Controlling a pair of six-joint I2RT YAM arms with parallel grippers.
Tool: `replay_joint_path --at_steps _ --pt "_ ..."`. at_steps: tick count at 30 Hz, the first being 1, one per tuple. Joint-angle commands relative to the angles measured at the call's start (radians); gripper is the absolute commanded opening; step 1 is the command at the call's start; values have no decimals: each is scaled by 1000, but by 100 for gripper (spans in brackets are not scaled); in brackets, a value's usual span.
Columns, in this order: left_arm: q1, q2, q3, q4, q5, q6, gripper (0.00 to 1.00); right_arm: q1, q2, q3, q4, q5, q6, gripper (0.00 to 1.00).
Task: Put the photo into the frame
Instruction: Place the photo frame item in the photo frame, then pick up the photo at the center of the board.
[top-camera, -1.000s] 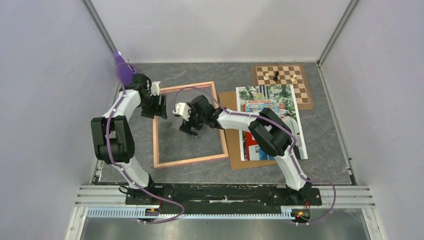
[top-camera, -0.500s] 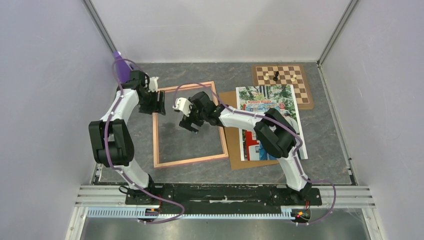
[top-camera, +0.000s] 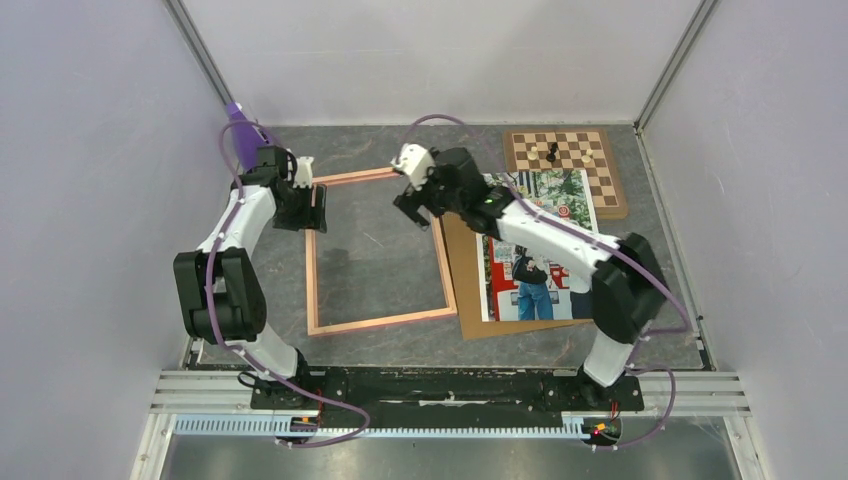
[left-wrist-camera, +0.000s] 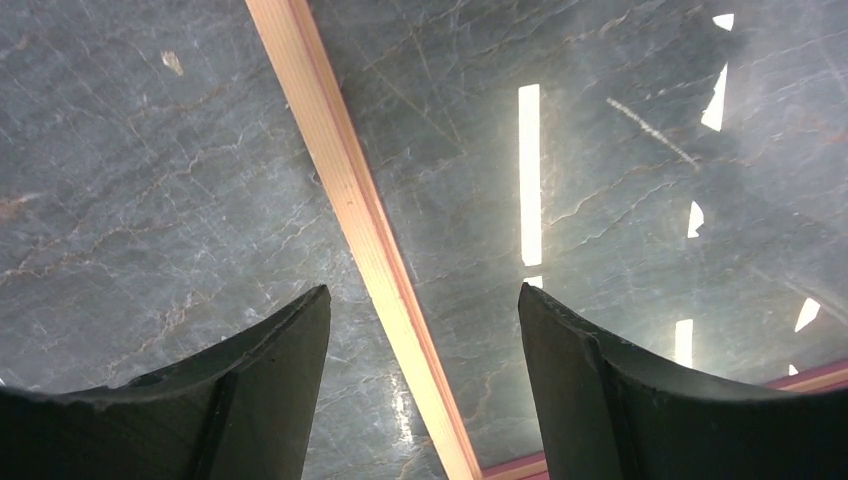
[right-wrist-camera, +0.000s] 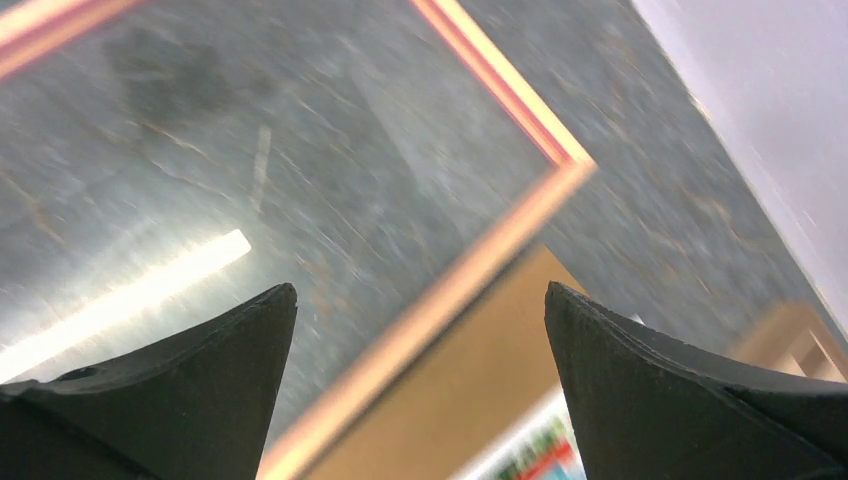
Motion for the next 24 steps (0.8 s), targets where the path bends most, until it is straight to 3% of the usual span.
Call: replay_joint_path --at_steps 1,8,15,24 --pt "5 -46 -47 68 -45 56 76 -98 -200 -156 2 67 36 98" --pt "5 -2 -87 76 -59 64 79 -229 -458 -471 28 74 37 98" --pt "4 -26 -98 75 -63 60 80 -451 -669 -717 36 35 53 98" --pt "-9 -136 -100 46 129 25 81 -813 -770 -861 -4 -149 75 98"
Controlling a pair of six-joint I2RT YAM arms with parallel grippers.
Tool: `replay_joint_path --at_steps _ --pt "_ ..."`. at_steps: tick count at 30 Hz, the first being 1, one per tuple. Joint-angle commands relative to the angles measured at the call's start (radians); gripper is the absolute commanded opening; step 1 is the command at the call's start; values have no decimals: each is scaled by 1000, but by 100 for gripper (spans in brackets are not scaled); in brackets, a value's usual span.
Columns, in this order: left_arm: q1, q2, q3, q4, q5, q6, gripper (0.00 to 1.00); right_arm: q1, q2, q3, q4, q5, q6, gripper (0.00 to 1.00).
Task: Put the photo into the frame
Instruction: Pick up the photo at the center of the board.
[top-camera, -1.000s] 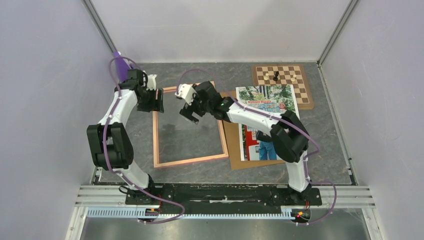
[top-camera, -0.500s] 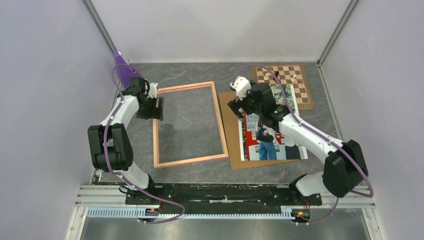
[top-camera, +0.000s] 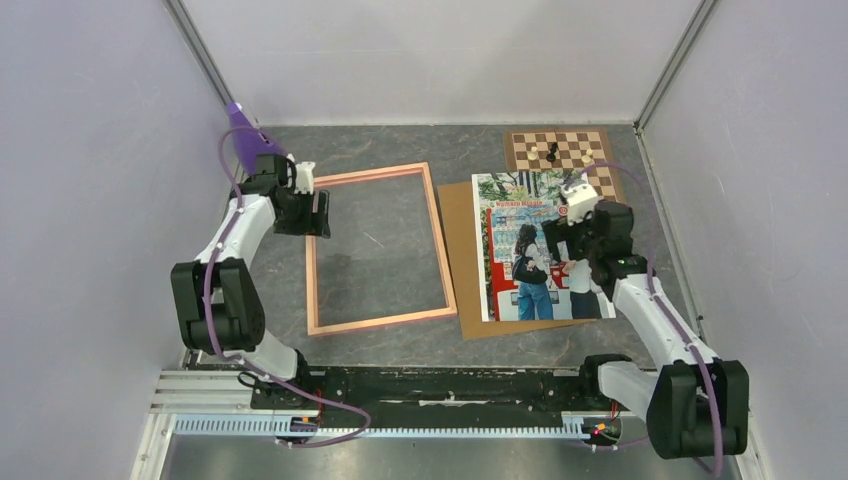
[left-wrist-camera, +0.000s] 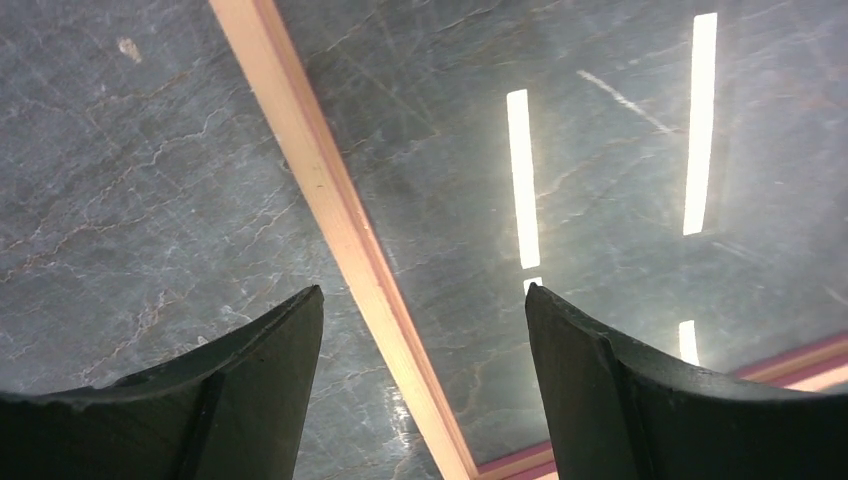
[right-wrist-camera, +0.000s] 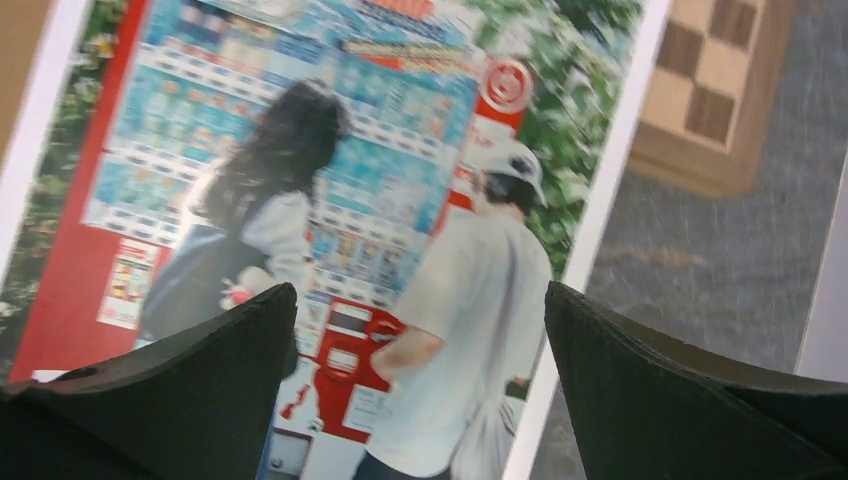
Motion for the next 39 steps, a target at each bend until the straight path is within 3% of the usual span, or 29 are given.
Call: replay_joint_path --at_steps 1,8,13,23,39 --pt "-13 -99 -4 6 130 2 81 -198 -9 -9 -13 -162 21 98" --pt "-46 -171 -42 64 253 11 82 -465 169 113 -86 -416 -45 98" --pt "-73 -186 -50 87 265 4 82 -534 346 265 -161 -548 -88 96" --pt "-114 -184 -58 104 268 -2 82 -574 614 468 -235 -653 -119 91" --pt "-122 -188 -58 106 244 6 82 -574 772 493 -218 -737 -150 73"
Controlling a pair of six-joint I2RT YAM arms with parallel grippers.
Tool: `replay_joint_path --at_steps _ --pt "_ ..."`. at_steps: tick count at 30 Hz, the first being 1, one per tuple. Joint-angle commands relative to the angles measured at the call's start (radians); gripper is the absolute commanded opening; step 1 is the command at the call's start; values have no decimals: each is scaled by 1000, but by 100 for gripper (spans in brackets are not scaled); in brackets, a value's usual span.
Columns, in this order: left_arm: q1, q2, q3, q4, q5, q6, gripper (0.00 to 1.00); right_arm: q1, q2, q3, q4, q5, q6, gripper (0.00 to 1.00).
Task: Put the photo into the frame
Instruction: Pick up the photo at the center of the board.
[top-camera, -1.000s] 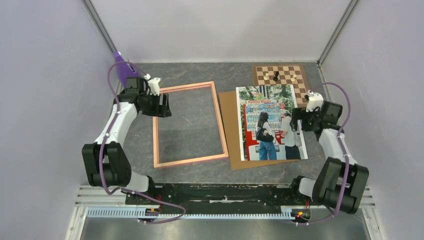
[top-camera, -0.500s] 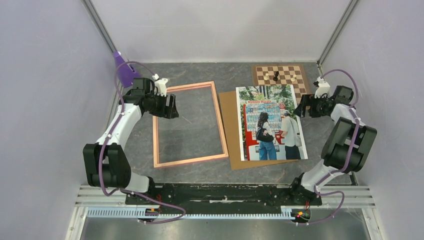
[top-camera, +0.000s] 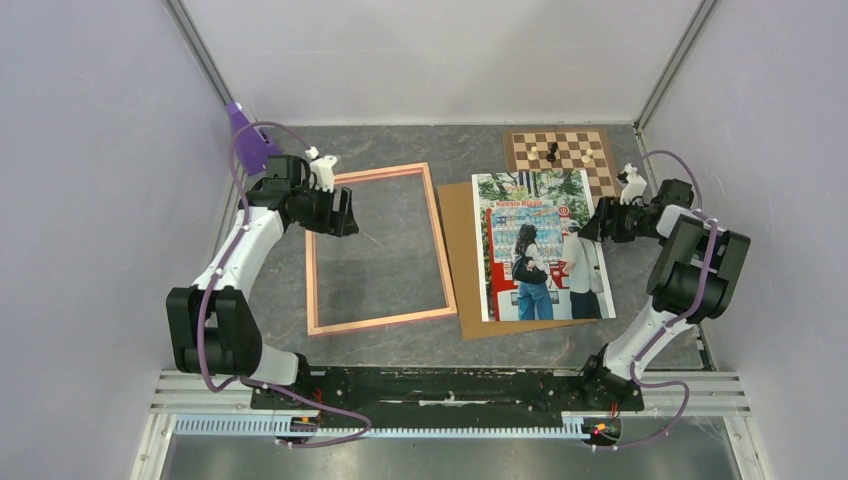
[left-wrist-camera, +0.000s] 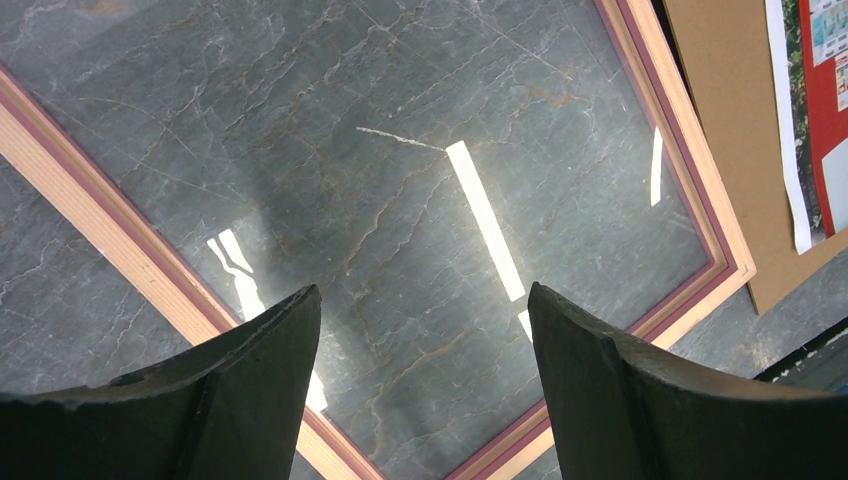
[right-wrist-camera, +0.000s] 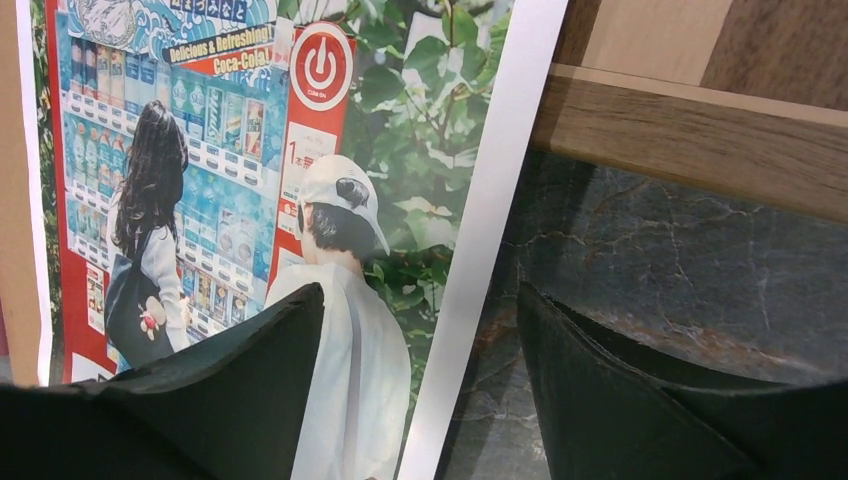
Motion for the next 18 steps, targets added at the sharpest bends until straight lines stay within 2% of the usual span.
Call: replay_joint_path --at_steps 1,12,18 --pt "-8 -32 -2 30 -3 6 82 -2 32 43 15 -55 -28 72" --pt "-8 -34 -2 30 -11 8 82 -8 79 84 13 -81 -37 42" --pt "-8 -37 -2 30 -16 8 82 -33 85 123 -18 -90 -52 33"
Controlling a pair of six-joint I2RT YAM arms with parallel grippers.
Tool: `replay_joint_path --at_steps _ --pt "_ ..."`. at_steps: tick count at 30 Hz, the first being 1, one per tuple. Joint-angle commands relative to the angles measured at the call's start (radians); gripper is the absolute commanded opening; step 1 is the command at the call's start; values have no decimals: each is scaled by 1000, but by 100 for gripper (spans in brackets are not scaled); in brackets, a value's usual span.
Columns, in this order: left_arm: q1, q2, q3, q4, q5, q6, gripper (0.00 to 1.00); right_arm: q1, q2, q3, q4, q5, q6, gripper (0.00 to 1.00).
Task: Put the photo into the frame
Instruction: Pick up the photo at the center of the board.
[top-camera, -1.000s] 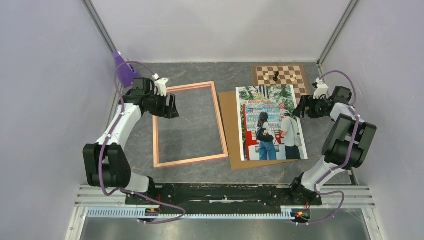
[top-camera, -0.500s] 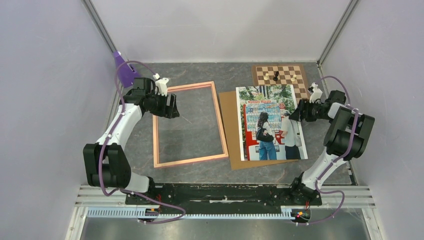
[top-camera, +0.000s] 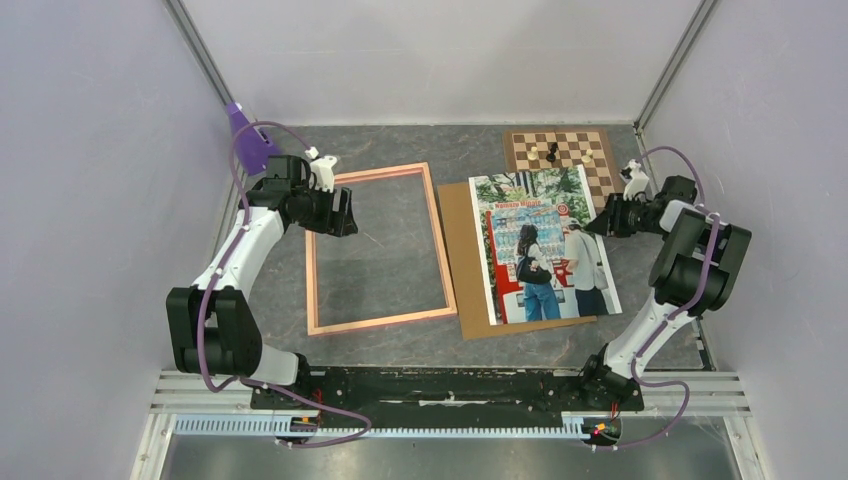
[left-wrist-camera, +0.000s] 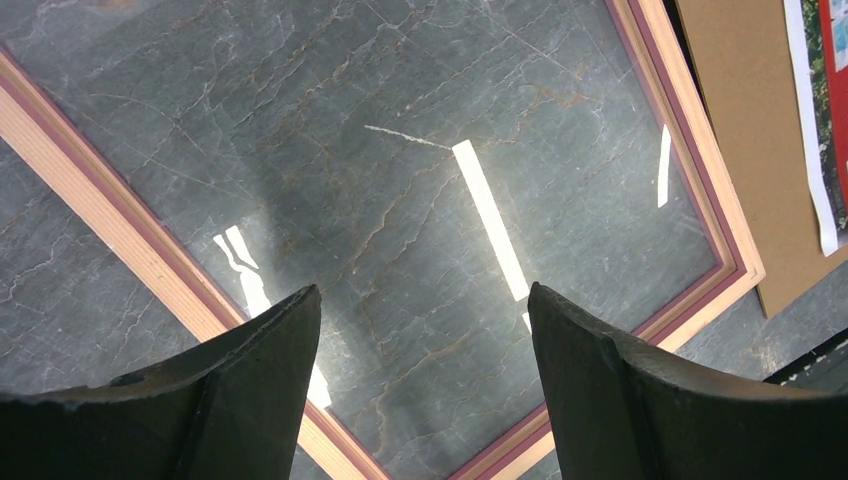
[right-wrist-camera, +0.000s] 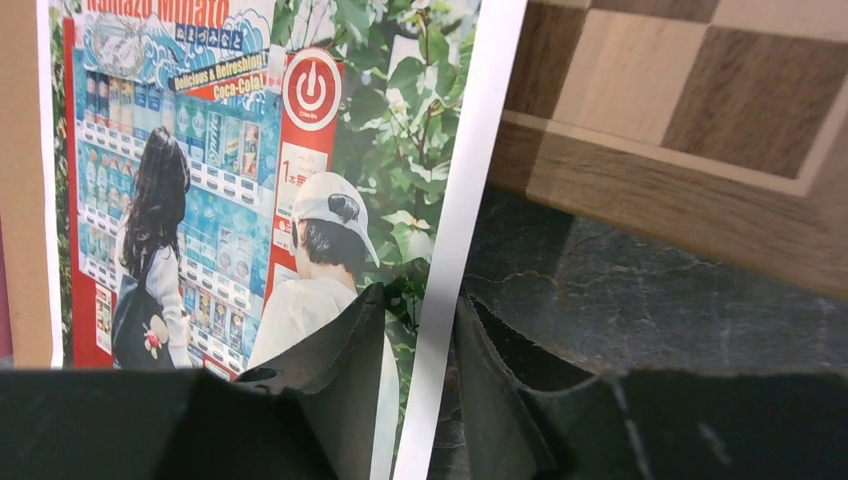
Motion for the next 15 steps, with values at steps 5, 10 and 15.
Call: replay_joint_path --at_steps 5,10,15 --pt "-6 -34 0 30 0 11 82 -33 -6 77 -48 -44 -45 27" --pt "-6 -34 2 30 0 12 82 -34 -30 76 -79 -59 -67 19" --pt "-10 -42 14 34 -5 5 82 -34 -67 74 -111 -69 -93 12"
